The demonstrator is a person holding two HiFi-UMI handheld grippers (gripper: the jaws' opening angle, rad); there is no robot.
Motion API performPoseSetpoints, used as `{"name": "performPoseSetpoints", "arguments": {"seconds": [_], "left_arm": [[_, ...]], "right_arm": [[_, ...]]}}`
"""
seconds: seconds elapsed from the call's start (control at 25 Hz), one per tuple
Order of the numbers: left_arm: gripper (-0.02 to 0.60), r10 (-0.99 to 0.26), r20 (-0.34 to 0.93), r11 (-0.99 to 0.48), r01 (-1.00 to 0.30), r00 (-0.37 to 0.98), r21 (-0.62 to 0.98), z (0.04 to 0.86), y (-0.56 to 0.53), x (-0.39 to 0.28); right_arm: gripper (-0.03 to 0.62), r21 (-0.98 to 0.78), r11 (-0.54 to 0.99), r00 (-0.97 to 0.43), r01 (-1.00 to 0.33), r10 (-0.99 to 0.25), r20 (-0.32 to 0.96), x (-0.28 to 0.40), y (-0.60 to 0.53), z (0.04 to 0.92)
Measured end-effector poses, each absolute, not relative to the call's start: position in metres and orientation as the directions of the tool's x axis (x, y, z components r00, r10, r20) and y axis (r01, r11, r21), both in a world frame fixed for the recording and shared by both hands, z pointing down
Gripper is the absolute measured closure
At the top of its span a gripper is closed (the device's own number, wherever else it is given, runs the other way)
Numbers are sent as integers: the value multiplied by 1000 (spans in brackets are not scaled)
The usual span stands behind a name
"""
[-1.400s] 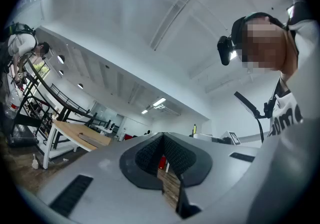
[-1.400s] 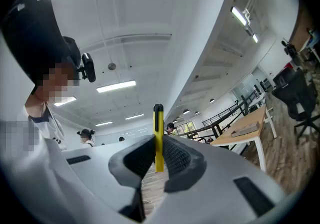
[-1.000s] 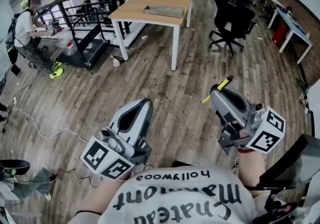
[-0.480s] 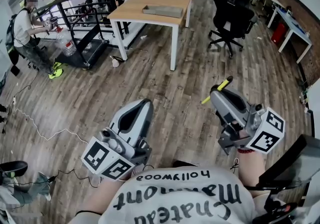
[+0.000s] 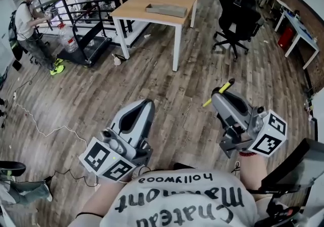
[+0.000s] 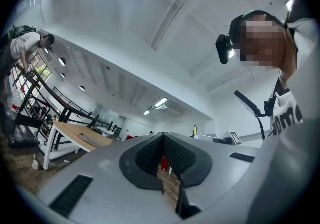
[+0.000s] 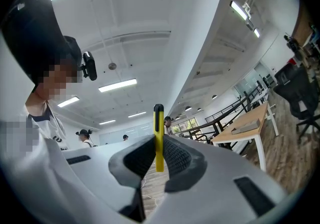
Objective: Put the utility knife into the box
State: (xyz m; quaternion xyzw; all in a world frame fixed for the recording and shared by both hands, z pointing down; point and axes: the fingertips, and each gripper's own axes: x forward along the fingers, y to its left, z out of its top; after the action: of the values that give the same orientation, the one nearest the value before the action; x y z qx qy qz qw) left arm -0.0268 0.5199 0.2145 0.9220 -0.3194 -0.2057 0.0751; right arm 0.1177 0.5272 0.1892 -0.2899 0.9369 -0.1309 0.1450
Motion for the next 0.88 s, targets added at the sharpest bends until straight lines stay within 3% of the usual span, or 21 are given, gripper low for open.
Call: {"name": "performPoseSetpoints", "arguments": {"seconds": [0.28,0.88], "left_arm": [[580,-614,-410,-784,-582,675,216,204,515,-25],[580,-642,-351,-766,-595,682,245,230,444,-23]], "right_arm": [[560,-355,792,-793,-497,-580,-183,143,512,208],[560,-388,775,-798,-499,-585,-143,139,443,231]]}}
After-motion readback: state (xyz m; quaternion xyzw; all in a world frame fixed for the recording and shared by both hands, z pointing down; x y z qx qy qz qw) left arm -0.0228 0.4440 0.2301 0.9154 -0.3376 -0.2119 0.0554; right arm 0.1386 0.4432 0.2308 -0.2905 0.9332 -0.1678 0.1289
